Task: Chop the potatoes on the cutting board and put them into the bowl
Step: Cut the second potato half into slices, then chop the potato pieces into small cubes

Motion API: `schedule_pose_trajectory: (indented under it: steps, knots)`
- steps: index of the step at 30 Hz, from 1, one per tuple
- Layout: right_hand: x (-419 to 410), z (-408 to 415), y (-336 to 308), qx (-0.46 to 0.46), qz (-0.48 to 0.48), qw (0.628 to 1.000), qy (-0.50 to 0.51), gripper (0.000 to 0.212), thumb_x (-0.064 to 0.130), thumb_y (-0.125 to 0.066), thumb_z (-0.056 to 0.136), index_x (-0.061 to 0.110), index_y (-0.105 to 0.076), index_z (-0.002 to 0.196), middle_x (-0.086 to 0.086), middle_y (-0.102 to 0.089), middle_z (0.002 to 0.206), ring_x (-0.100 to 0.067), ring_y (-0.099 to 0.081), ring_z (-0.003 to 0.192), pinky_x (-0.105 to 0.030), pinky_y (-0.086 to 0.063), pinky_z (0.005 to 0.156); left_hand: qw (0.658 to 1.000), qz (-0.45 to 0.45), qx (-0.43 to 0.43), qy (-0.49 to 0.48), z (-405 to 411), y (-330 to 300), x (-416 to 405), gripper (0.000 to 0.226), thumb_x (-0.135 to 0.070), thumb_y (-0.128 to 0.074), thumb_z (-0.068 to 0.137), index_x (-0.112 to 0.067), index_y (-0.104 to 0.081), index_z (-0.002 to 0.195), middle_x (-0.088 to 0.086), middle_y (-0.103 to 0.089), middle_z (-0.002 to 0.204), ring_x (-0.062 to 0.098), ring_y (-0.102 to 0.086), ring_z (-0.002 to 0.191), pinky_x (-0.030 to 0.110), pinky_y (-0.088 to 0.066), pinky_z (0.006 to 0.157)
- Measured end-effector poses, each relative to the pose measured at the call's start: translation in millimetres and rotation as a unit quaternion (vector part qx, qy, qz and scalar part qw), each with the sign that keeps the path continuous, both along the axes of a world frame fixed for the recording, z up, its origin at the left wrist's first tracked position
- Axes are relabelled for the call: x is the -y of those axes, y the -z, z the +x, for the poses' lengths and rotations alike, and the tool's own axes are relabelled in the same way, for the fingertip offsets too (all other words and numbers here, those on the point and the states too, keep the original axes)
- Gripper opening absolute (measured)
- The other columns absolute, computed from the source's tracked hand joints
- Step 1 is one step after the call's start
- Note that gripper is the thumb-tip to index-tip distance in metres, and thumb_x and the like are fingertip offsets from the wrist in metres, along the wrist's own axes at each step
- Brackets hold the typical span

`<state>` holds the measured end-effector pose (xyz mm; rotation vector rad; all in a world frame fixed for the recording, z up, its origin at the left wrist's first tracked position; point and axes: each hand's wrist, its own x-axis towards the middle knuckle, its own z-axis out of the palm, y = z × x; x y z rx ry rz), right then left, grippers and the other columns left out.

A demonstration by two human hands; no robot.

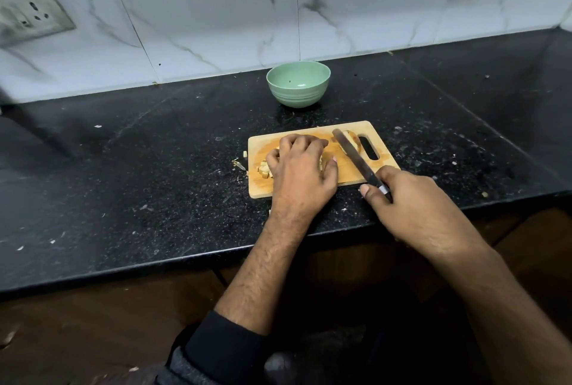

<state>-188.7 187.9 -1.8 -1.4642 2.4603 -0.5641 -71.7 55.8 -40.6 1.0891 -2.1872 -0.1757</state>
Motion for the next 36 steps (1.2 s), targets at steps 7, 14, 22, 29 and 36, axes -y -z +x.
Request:
schedule_pose_trajectory:
  steps: [7,14,22,29,36]
  knots:
    - [-2,-11,1,0.006,-0.020,1.000,0.010,0.029,0.051,-0.051,0.100,0.024,-0.060,0.107,0.003,-0.063,0.083,-0.021,-0.063,0.076,-0.037,-0.053,0.069,0.997,-0.044,0.055,0.005,-15,-1,0,0.040,-0.044,-0.056,0.093,-0.021,-0.062,0.126,-0.003,-0.061,0.128,0.022,-0.042,0.130,0.046,-0.027,0.101]
    - [5,-23,15,-0.003,-0.083,0.996,0.024,0.026,0.044,-0.053,0.101,0.021,-0.059,0.110,0.002,-0.063,0.080,-0.025,-0.063,0.078,-0.036,-0.047,0.067,0.987,-0.082,0.139,0.023,-45,-7,2,0.050,-0.037,-0.046,0.094,-0.016,-0.054,0.138,0.005,-0.057,0.139,0.024,-0.039,0.139,0.045,-0.026,0.110]
    - [12,-32,27,-0.011,-0.093,0.995,0.019,0.019,0.039,-0.049,0.103,0.021,-0.049,0.096,0.009,-0.050,0.066,-0.023,-0.053,0.067,-0.034,-0.036,0.061,0.985,-0.079,0.149,0.021,-60,0,3,0.041,-0.038,-0.046,0.093,-0.012,-0.061,0.121,0.009,-0.063,0.129,0.025,-0.041,0.140,0.047,-0.023,0.114]
    - [11,-34,31,-0.004,-0.102,0.994,0.036,0.025,0.043,-0.049,0.102,0.020,-0.052,0.094,0.002,-0.057,0.063,-0.022,-0.058,0.061,-0.037,-0.044,0.056,0.997,-0.053,0.059,0.011,-43,3,-2,0.037,-0.051,-0.052,0.094,-0.019,-0.058,0.112,0.000,-0.071,0.112,0.022,-0.055,0.123,0.045,-0.027,0.106]
    - [11,-33,29,0.001,-0.089,0.995,0.044,0.027,0.045,-0.048,0.103,0.020,-0.053,0.093,0.000,-0.058,0.062,-0.020,-0.057,0.058,-0.036,-0.042,0.053,0.997,0.014,0.026,0.069,-35,1,-2,0.050,-0.045,-0.068,0.090,-0.019,-0.052,0.130,-0.009,-0.068,0.104,0.016,-0.062,0.106,0.042,-0.026,0.104]
